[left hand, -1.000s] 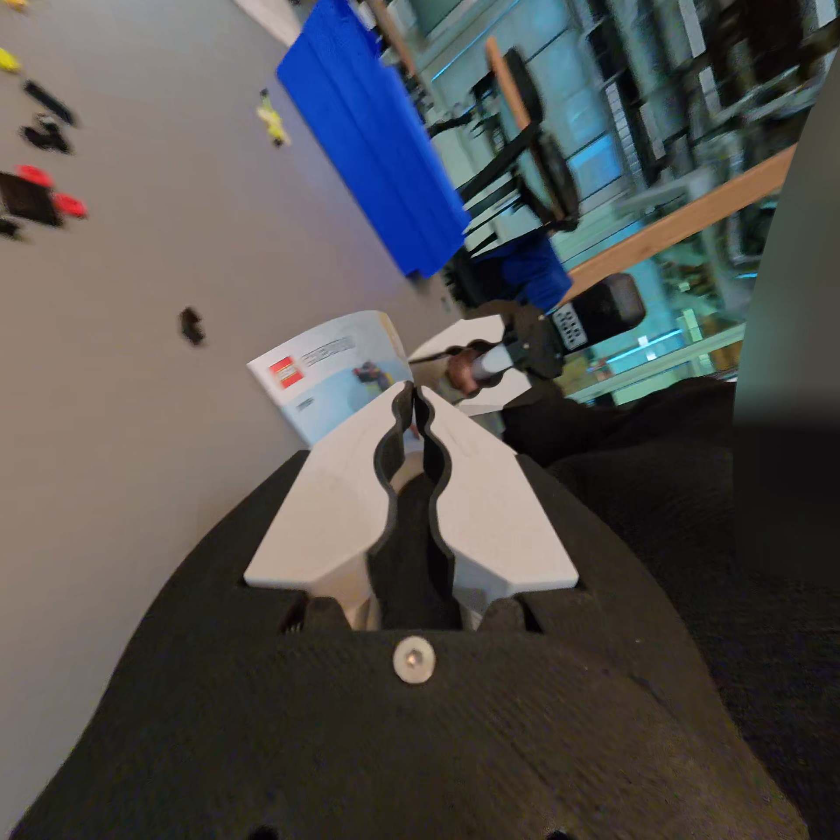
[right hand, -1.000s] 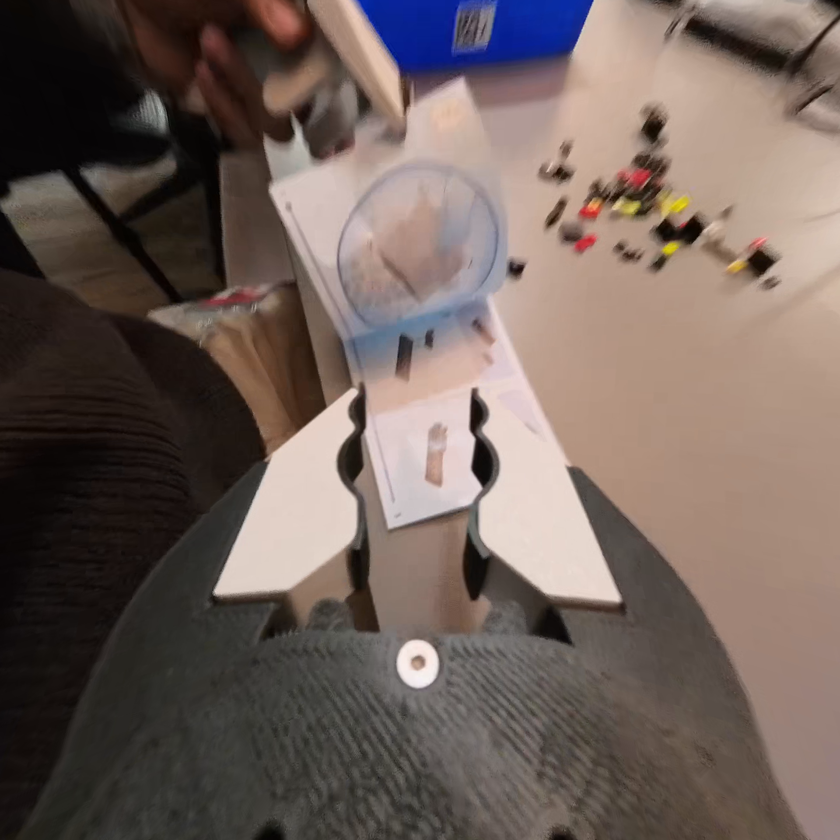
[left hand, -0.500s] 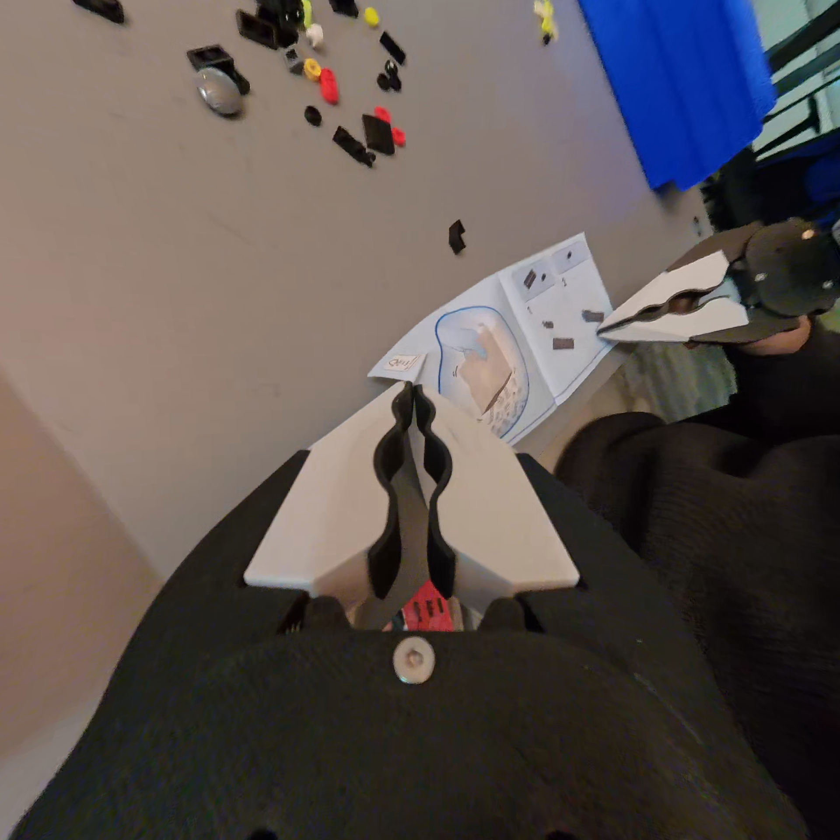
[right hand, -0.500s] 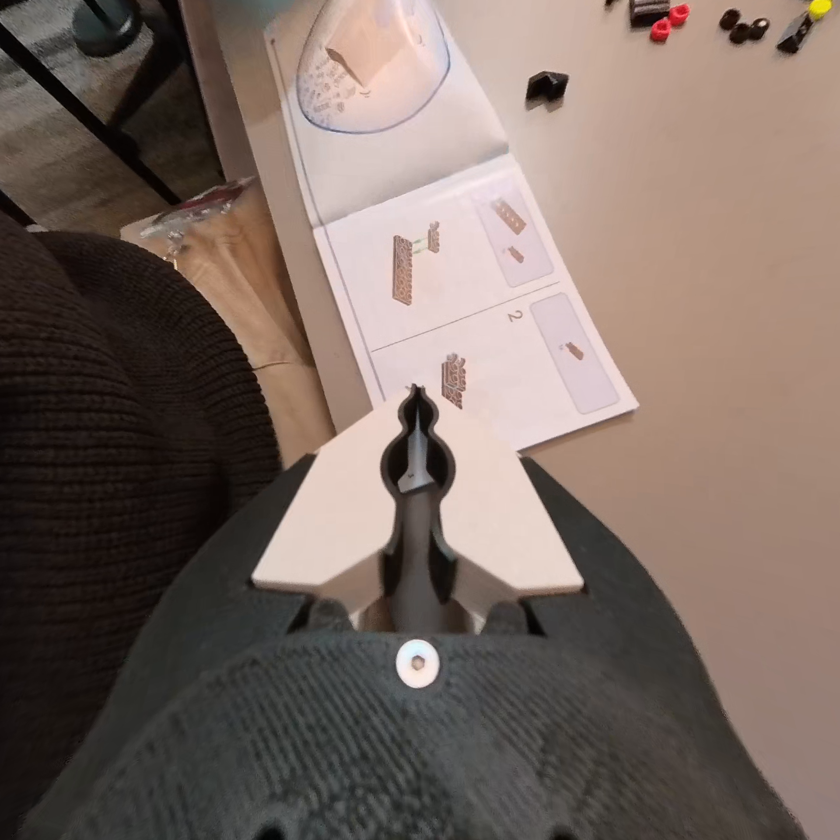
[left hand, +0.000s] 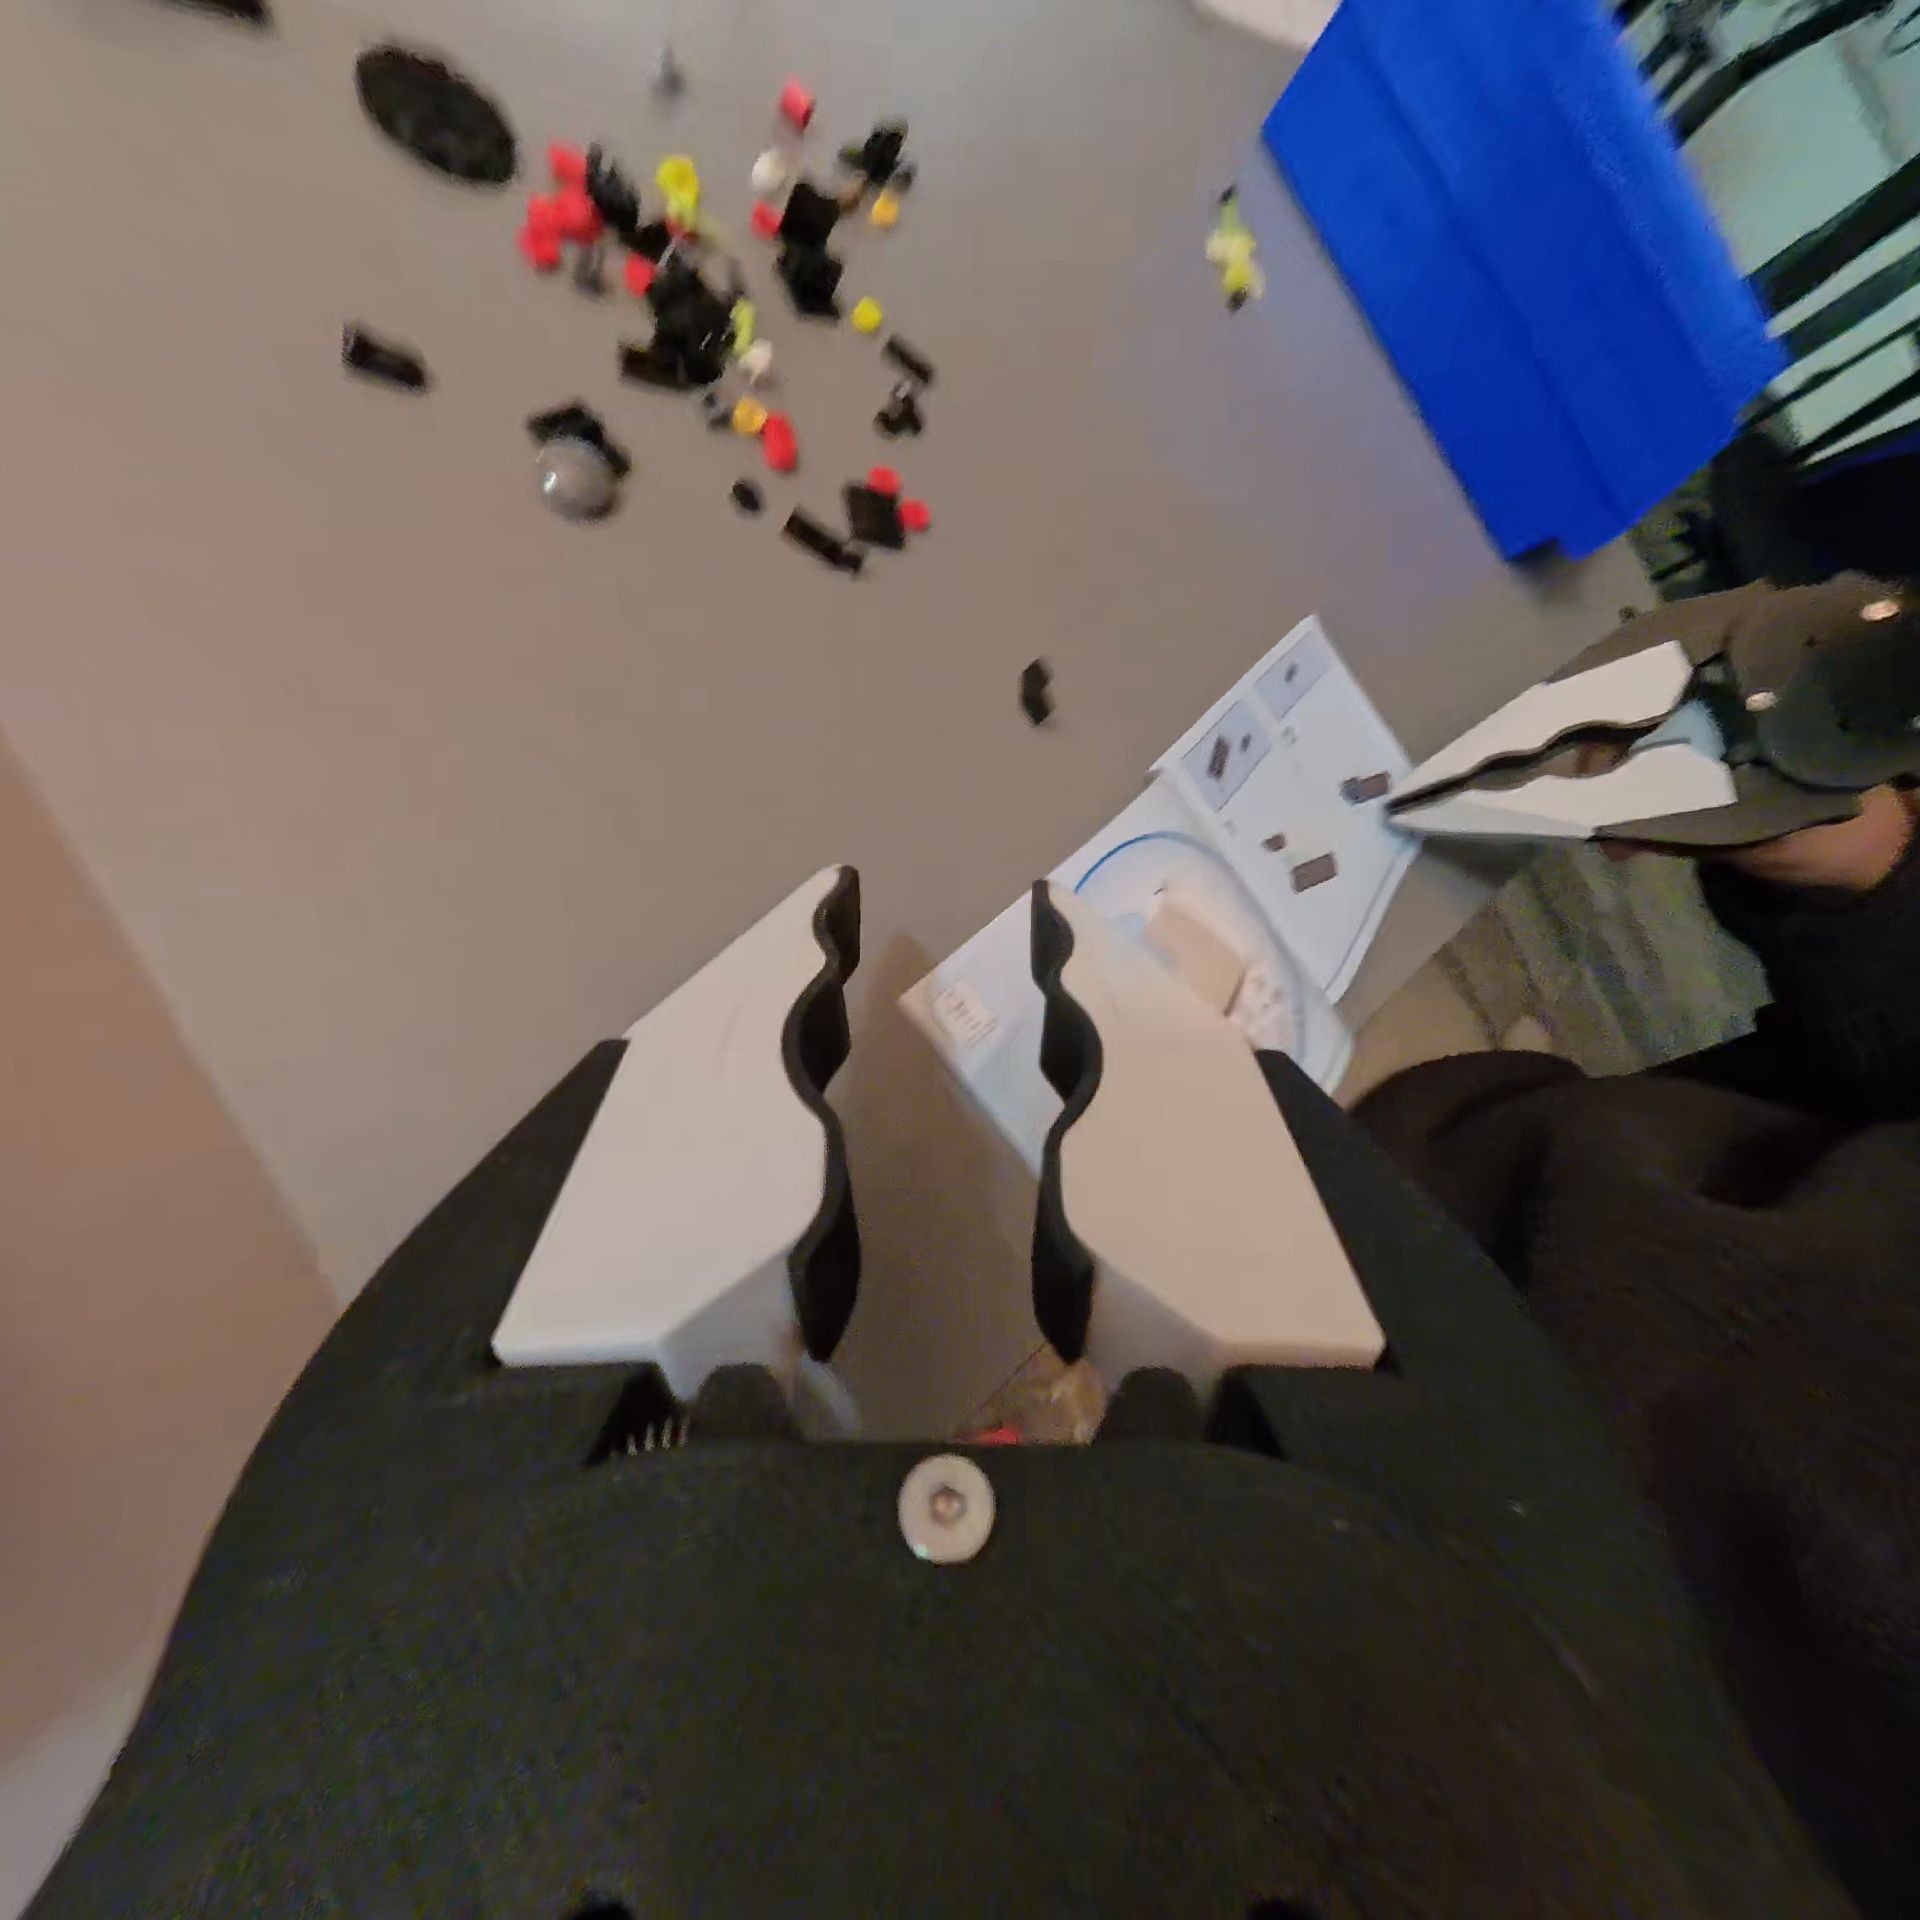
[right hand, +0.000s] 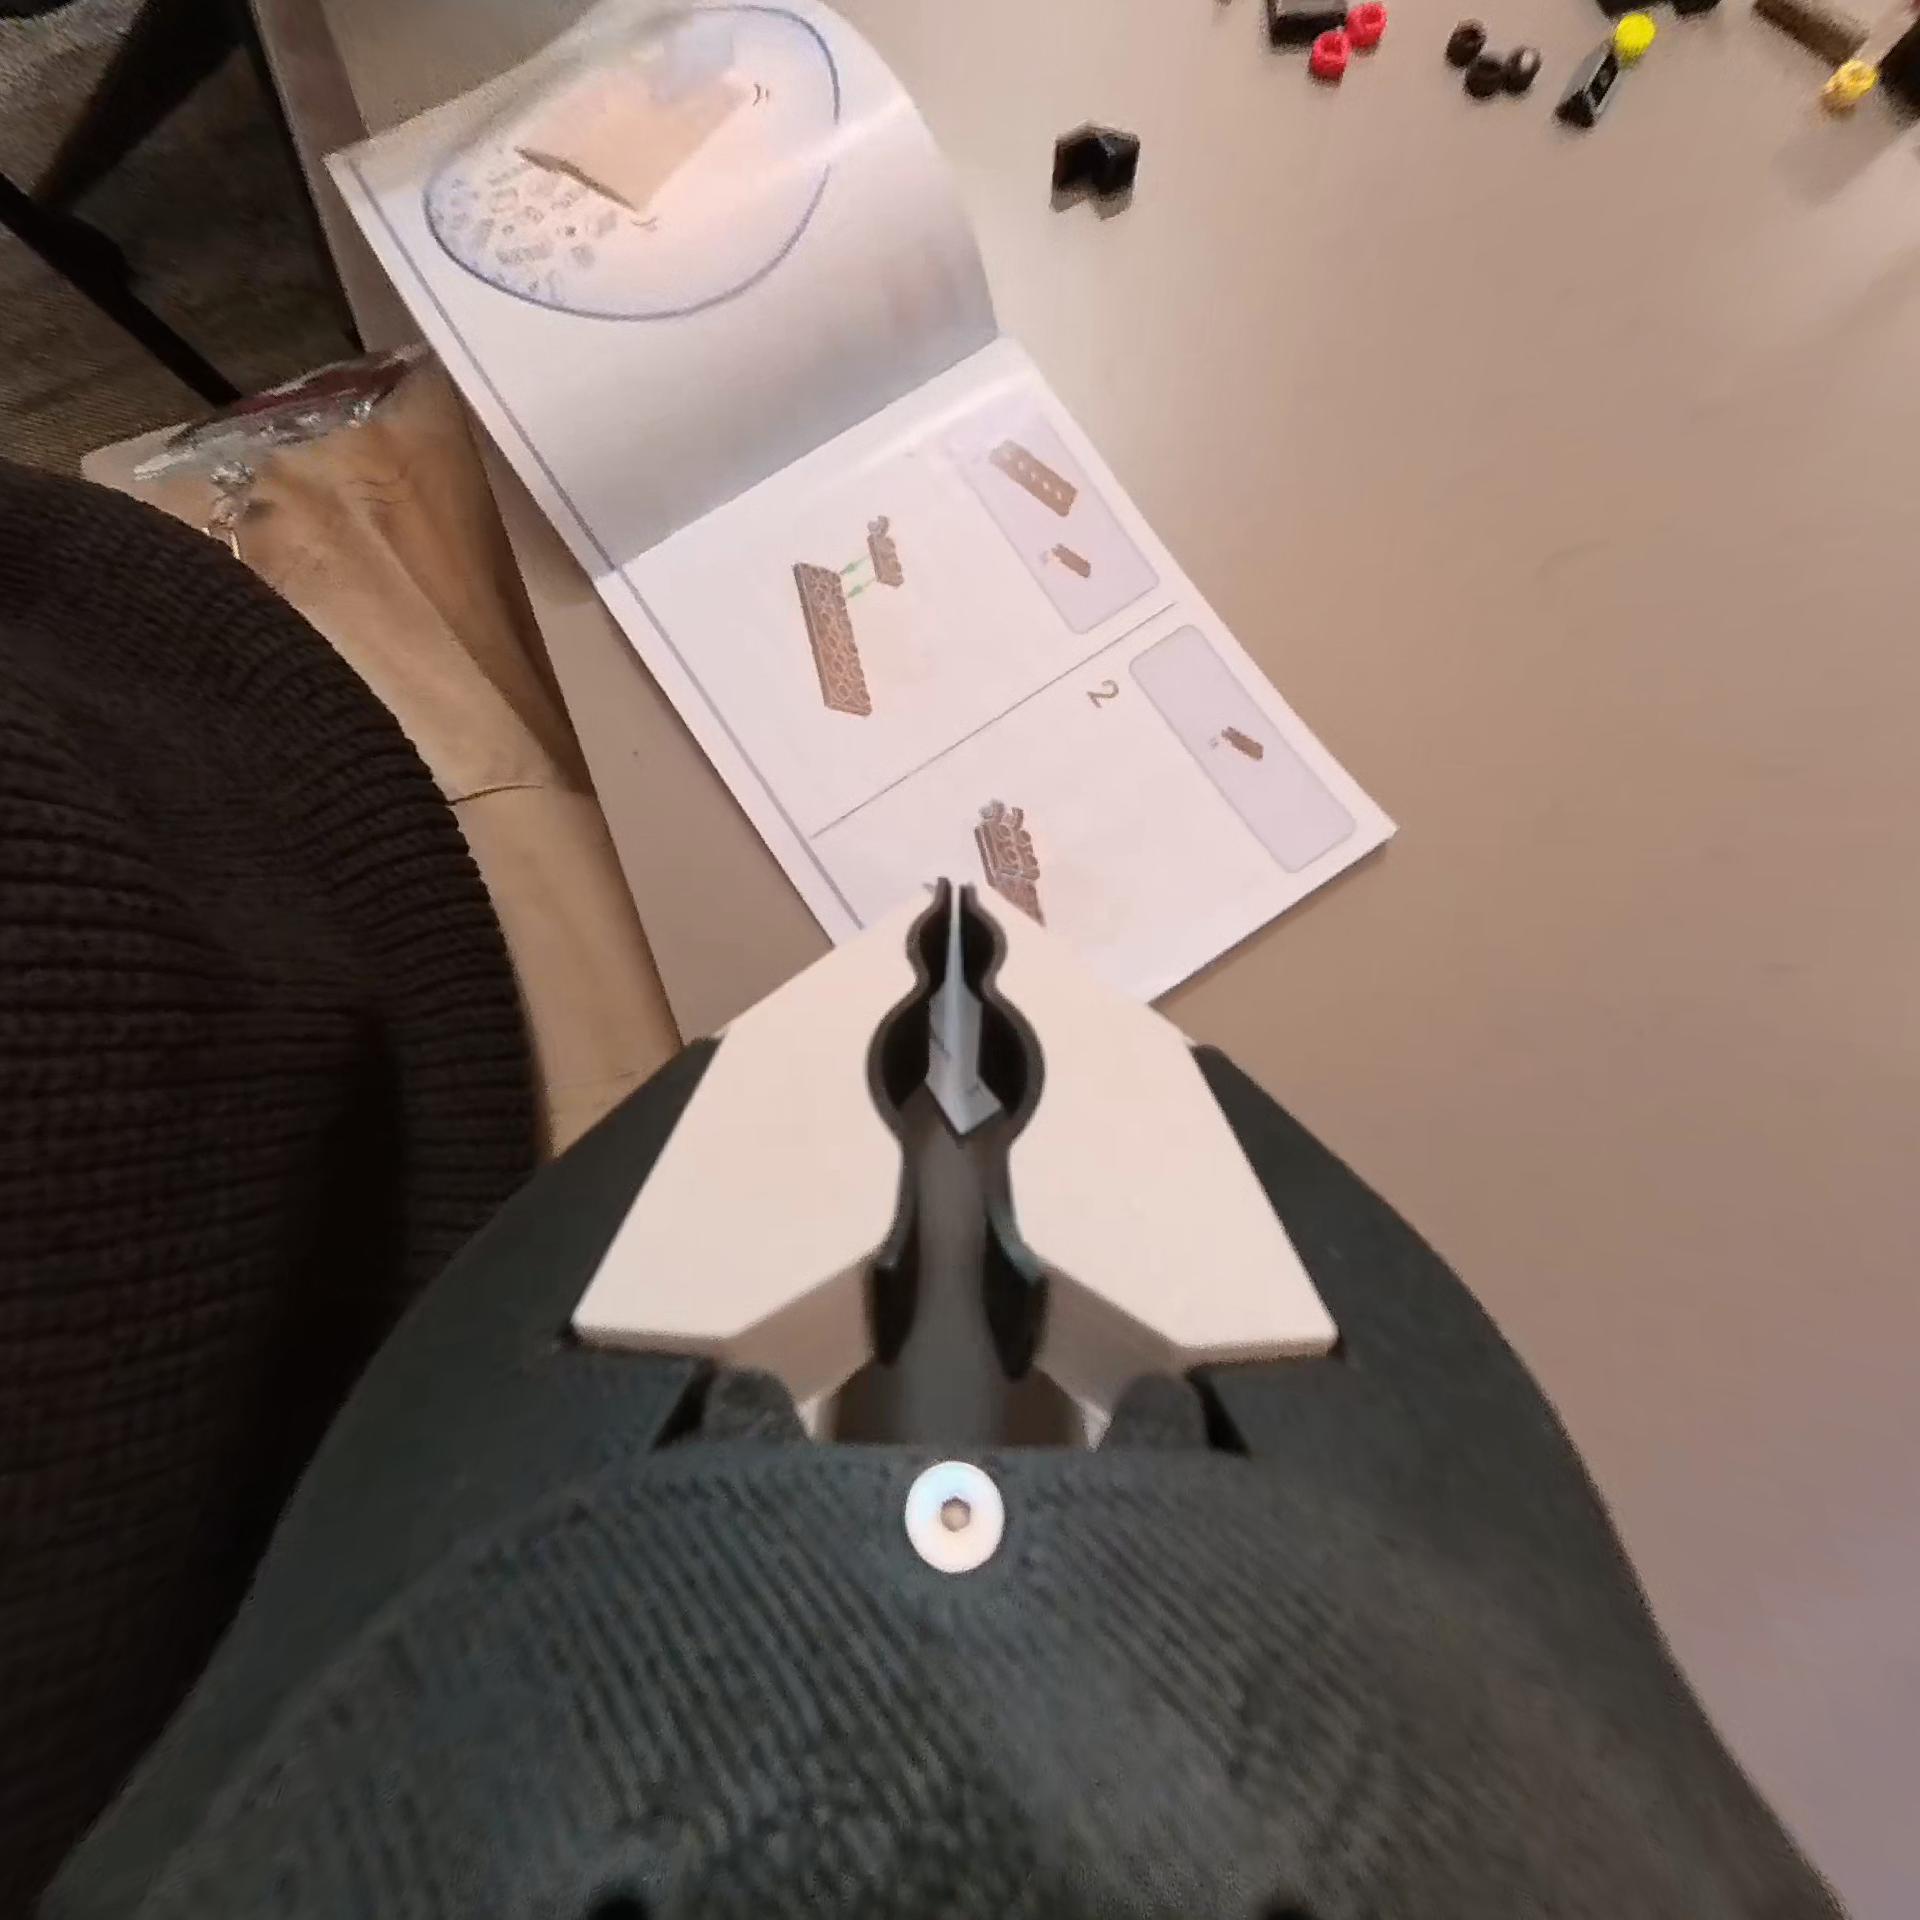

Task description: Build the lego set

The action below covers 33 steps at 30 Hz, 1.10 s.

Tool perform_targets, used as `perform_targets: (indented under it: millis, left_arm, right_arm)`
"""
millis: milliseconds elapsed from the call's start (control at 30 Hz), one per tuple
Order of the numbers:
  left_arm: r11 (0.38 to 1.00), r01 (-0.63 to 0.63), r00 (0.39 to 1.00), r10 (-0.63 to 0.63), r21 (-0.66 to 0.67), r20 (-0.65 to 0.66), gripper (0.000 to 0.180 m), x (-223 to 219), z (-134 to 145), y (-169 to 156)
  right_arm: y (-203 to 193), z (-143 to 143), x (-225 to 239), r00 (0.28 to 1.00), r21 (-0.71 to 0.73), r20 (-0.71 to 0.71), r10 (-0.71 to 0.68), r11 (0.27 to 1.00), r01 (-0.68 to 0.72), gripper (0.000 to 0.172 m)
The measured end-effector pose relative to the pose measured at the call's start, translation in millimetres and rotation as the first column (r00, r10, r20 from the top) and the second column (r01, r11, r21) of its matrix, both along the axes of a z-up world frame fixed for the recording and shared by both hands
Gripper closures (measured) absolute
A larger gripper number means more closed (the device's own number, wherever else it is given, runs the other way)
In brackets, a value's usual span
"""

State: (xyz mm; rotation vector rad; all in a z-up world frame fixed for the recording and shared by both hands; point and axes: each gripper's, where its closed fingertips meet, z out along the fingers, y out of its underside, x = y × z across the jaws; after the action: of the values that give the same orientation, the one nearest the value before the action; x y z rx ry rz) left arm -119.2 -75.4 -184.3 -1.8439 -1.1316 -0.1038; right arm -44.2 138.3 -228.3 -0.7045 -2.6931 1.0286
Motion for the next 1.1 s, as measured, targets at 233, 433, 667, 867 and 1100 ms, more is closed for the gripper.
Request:
perform_targets:
  millis: [233,433,667,867,1100]
  left_arm:
    - [0.985,0.151,0.981,-0.139,0.081,-0.137,0.134,23.9,24.7,73.2]
    - [0.946,0.207,0.932,-0.268,-0.250,-0.242,0.118,34.5,-15.2,101.8]
    - [0.870,0.237,0.920,-0.344,-0.433,-0.188,0.120,39.6,-49.4,92.7]
    - [0.863,0.261,0.905,-0.375,-0.433,-0.202,0.126,44.6,-49.1,95.8]
    - [0.876,0.252,0.904,-0.364,-0.410,-0.222,0.120,42.6,-45.4,97.2]
  right_arm:
    - [-33.1,25.4,-10.3,0.995,-0.150,-0.075,0.066,0.986,-0.077,0.151]
    - [-56.8,30.1,-30.8,0.986,-0.163,-0.111,0.126,0.976,-0.143,0.135]
    - [-91.9,6.9,-42.8,0.956,-0.052,-0.097,0.275,0.958,-0.281,0.108]
    - [-98.6,-3.9,-38.0,0.927,-0.031,0.004,0.375,0.927,-0.375,0.103]
    - [-86.0,-3.4,-34.1,0.919,0.013,0.015,0.394,0.919,-0.394,0.119]
